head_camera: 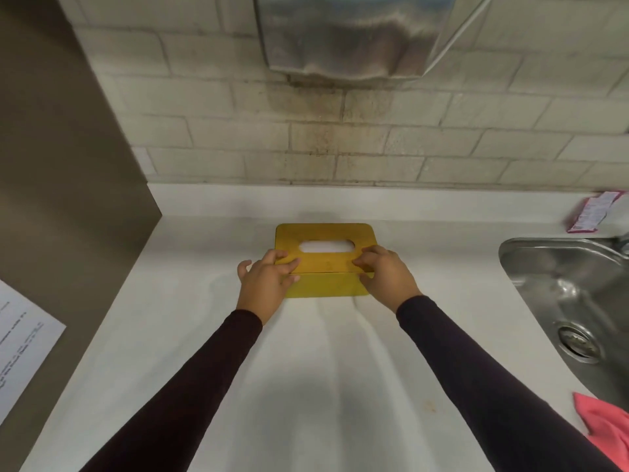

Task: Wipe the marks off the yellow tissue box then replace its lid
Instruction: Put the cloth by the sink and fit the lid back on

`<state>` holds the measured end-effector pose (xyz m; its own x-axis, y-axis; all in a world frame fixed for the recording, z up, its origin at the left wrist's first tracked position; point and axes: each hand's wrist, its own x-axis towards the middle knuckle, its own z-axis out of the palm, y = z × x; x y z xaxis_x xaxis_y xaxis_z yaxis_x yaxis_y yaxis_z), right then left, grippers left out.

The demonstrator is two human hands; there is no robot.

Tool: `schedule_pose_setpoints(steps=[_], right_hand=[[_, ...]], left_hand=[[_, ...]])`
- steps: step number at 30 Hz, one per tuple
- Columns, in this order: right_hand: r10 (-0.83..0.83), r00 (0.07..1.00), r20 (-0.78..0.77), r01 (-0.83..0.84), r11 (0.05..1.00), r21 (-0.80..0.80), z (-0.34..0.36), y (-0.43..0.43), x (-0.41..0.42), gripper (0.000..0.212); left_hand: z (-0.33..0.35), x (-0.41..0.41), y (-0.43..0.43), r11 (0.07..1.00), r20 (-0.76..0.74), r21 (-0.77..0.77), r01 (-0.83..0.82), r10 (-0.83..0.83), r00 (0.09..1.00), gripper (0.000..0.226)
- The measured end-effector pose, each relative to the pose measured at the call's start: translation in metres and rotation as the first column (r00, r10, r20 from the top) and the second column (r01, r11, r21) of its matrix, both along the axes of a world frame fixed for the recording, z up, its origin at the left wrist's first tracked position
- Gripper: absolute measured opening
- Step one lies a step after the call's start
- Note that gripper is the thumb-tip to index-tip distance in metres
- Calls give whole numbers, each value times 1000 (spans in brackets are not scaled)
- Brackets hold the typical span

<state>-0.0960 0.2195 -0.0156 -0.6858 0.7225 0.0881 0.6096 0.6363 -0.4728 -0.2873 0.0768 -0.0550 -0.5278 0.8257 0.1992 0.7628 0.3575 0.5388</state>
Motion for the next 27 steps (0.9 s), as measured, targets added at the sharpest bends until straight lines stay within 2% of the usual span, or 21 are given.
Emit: schedule_pose_setpoints(steps=[13, 27], right_hand=[[-30, 992, 125, 30, 1000, 6, 10, 54, -43, 27], [-62, 984, 168, 56, 998, 38, 10, 59, -54, 28]], left_hand=[[16, -36, 60, 995, 11, -99, -15, 16, 1000, 29], [26, -50, 72, 962, -94, -271, 35, -63, 994, 33]])
